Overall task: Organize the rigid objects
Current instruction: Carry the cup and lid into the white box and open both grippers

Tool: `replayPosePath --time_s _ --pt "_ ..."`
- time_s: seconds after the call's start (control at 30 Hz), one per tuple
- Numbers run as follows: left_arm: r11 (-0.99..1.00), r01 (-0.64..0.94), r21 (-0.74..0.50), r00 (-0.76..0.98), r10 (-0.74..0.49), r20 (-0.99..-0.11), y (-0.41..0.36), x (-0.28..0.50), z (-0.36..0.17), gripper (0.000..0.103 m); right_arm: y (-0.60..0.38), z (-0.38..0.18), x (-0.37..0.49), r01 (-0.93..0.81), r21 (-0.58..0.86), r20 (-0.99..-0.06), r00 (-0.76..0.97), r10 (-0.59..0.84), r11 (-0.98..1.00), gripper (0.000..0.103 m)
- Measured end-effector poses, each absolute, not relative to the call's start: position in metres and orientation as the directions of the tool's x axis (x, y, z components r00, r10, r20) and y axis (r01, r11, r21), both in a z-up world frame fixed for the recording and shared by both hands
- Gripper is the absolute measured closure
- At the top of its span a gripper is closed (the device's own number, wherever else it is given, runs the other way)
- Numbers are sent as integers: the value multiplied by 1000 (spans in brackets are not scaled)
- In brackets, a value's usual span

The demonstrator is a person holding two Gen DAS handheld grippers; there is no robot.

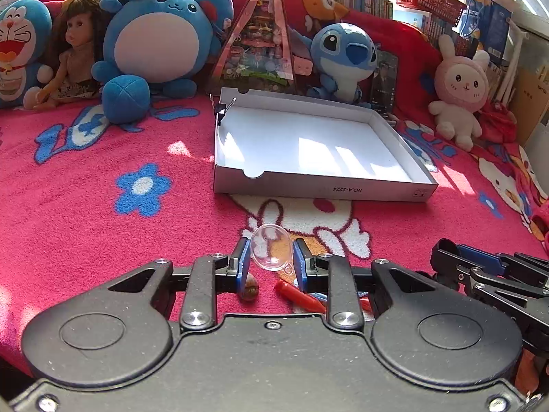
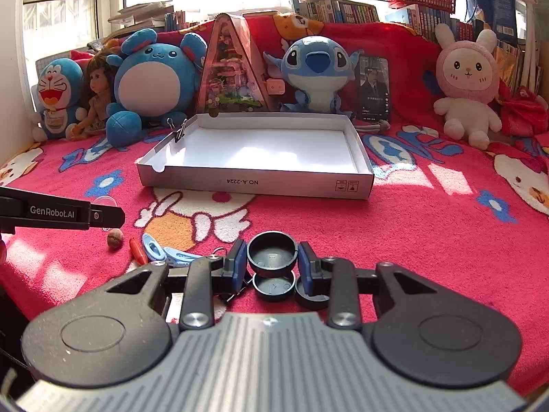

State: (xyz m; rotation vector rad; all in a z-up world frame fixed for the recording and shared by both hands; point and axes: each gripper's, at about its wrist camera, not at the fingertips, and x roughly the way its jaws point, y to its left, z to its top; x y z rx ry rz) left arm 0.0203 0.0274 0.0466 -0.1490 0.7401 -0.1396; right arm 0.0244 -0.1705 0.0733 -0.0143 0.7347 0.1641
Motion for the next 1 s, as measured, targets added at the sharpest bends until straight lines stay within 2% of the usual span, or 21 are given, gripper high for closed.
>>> replayPosePath --time_s 0.27,0.43,0.57,0.73,1.0 --pt "979 111 -170 736 -196 -649 19 89 74 78 -197 83 105 -118 100 -713 684 153 988 65" --pt "968 137 -210 693 -245 -678 9 141 81 78 -202 84 156 -97 137 -748 642 167 986 65" --pt "963 141 -230 643 -266 -718 2 185 72 78 -197 78 192 -116 101 -792 592 151 988 65" --pt "971 94 -220 597 -232 -768 -6 226 49 77 -193 66 228 -106 104 -823 549 146 989 65" --pt "984 78 -162 579 -177 -796 -12 247 30 77 -184 44 258 -104 62 -862 495 106 993 65"
